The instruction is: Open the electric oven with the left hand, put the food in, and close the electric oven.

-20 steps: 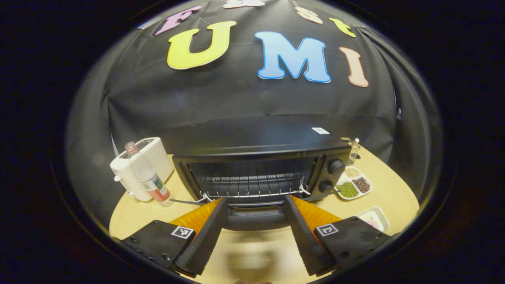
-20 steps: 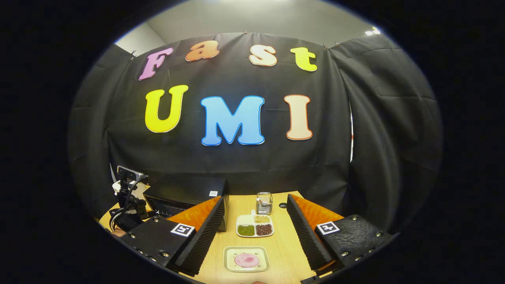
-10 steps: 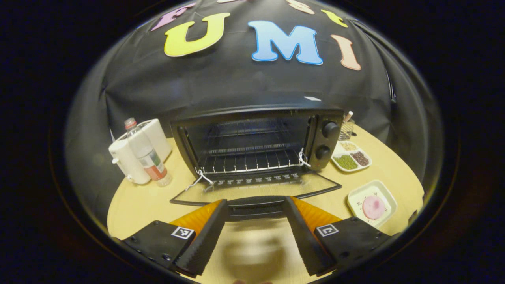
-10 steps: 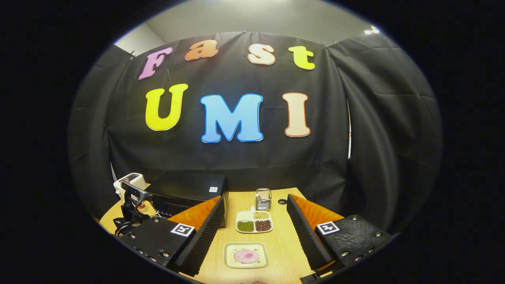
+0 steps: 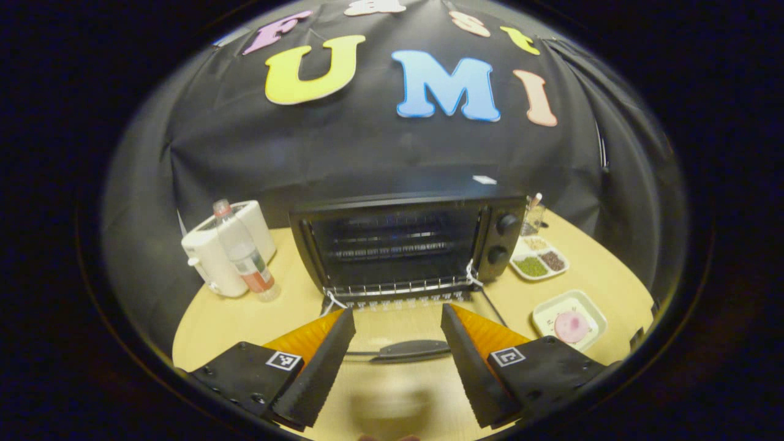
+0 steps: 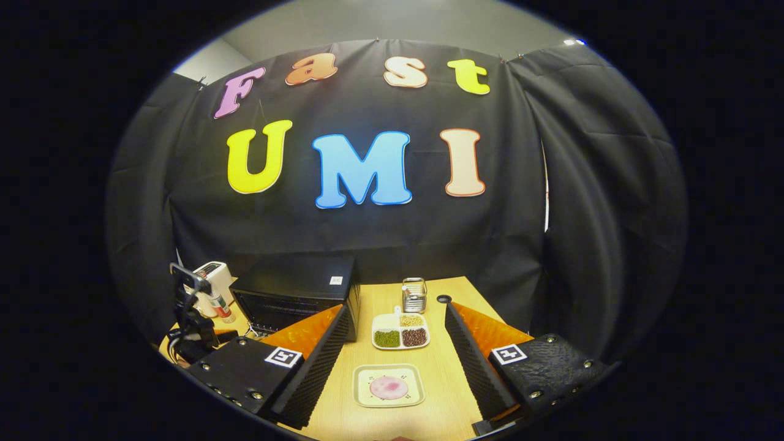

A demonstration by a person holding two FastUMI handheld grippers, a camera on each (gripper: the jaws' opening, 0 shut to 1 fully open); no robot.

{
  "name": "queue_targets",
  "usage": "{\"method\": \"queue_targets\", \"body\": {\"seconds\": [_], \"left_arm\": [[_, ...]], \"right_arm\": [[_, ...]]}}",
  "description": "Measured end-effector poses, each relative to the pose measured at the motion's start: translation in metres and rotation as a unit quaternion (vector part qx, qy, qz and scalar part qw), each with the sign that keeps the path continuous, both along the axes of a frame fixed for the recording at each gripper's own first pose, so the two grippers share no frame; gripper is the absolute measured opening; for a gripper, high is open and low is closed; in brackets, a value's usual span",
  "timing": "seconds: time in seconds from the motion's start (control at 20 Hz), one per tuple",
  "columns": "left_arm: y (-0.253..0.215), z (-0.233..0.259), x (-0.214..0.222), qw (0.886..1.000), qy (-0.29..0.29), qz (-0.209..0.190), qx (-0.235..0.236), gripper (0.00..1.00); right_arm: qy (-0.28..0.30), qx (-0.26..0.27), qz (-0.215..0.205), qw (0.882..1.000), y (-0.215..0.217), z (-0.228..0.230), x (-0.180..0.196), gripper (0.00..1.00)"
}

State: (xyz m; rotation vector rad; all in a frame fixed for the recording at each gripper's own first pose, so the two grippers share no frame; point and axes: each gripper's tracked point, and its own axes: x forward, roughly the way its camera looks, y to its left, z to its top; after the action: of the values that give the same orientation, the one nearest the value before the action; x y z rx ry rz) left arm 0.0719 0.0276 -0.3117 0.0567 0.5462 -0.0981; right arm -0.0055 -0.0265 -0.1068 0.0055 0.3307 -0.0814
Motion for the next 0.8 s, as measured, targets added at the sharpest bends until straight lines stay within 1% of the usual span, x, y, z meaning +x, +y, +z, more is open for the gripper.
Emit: {"method": "queue_targets", "body": {"seconds": [0.15,0.25,0.3,0.35,0.4,0.45,0.5,0.55,0.65,0.7,0.75,0.8], "left_arm": [[0.007,0.054,0.000,0.999,-0.049,0.002,-0.019,1.00],[0.014,0.084,-0.006,0.997,-0.071,0.006,-0.035,0.92],[0.018,0.095,-0.011,0.996,-0.078,0.007,-0.042,1.00],[0.022,0.105,-0.013,0.995,-0.083,0.007,-0.048,0.98],[0.025,0.113,-0.015,0.995,-0.087,0.007,-0.054,0.96],[0.029,0.125,-0.018,0.994,-0.092,0.007,-0.059,0.92],[0.035,0.135,-0.020,0.993,-0.101,0.008,-0.061,0.96],[0.040,0.146,-0.020,0.992,-0.111,0.011,-0.061,0.96],[0.053,0.160,-0.018,0.990,-0.126,0.027,-0.051,1.00],[0.058,0.167,-0.018,0.989,-0.132,0.040,-0.050,0.92],[0.062,0.173,-0.019,0.988,-0.136,0.053,-0.053,1.00],[0.065,0.180,-0.019,0.986,-0.140,0.064,-0.056,1.00]], "right_arm": [[0.041,0.022,0.000,0.999,0.000,-0.023,0.000,0.97],[0.072,0.041,-0.004,0.997,-0.001,-0.041,-0.001,0.97],[0.090,0.051,-0.006,0.995,-0.002,-0.051,-0.001,0.97],[0.108,0.063,-0.010,0.992,-0.005,-0.064,-0.001,0.97],[0.127,0.077,-0.011,0.989,-0.007,-0.074,0.000,0.97],[0.144,0.092,-0.014,0.985,-0.009,-0.087,0.003,0.97],[0.161,0.104,-0.016,0.981,-0.013,-0.097,0.006,0.97],[0.177,0.114,-0.018,0.977,-0.017,-0.108,0.008,0.97],[0.204,0.124,-0.017,0.971,-0.028,-0.128,0.013,0.98],[0.223,0.125,-0.015,0.967,-0.034,-0.141,0.016,0.98],[0.242,0.133,-0.007,0.961,-0.038,-0.156,0.017,0.98],[0.267,0.143,0.000,0.953,-0.039,-0.171,0.018,0.98]]}}
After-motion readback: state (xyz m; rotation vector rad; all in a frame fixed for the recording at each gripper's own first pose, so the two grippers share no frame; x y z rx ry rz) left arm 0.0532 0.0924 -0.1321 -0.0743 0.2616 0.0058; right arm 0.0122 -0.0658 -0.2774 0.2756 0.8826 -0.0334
